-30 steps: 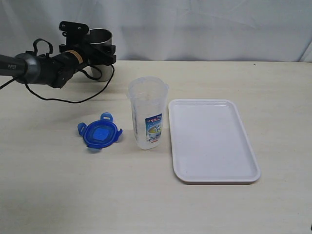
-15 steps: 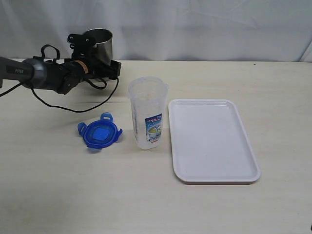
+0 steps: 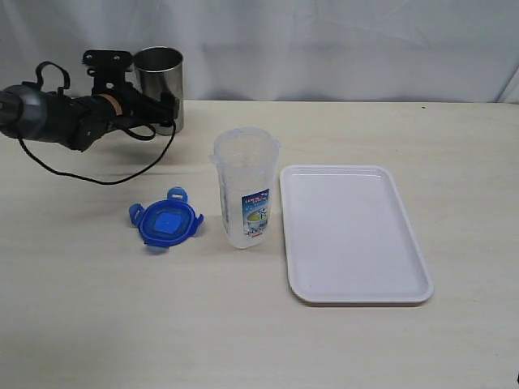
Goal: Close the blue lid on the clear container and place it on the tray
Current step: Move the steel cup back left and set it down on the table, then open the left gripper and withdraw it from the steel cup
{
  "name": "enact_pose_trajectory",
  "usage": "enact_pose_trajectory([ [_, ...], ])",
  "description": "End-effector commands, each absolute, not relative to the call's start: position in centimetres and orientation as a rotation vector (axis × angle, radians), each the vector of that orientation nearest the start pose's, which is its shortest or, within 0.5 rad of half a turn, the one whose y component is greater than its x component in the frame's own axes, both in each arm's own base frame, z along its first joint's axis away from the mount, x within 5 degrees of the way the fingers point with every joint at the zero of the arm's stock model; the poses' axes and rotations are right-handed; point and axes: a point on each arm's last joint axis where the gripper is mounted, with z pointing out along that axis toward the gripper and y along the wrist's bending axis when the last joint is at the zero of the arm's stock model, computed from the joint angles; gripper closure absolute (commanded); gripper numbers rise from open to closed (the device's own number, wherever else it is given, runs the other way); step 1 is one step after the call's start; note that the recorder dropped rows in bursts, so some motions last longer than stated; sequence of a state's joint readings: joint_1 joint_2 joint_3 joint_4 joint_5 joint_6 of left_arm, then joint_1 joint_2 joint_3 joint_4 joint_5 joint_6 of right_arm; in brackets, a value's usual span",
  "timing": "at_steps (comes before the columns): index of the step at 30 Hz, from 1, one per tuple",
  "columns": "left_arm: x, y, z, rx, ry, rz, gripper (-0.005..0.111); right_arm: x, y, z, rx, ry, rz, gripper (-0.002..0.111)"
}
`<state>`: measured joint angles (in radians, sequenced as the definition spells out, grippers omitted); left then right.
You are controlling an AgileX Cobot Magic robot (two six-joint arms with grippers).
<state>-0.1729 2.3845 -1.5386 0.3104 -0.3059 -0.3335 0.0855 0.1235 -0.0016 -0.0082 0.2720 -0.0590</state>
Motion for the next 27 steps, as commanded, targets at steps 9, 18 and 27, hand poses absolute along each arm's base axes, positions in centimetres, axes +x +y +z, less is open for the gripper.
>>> enact_pose_trajectory([
  [9,46.8,-7.9,9.8,0.220,2.049,-0.216,0.013,6.3,0.5,18.2,-0.133,1.867,0.012,0.104],
  [18,43.6,-7.7,11.1,0.259,2.058,-0.226,0.013,6.3,0.5,18.2,-0.133,1.867,0.012,0.104],
  [27,41.4,-8.3,11.3,0.344,1.958,-0.308,0.012,6.3,0.5,18.2,-0.133,1.867,0.012,0.104],
])
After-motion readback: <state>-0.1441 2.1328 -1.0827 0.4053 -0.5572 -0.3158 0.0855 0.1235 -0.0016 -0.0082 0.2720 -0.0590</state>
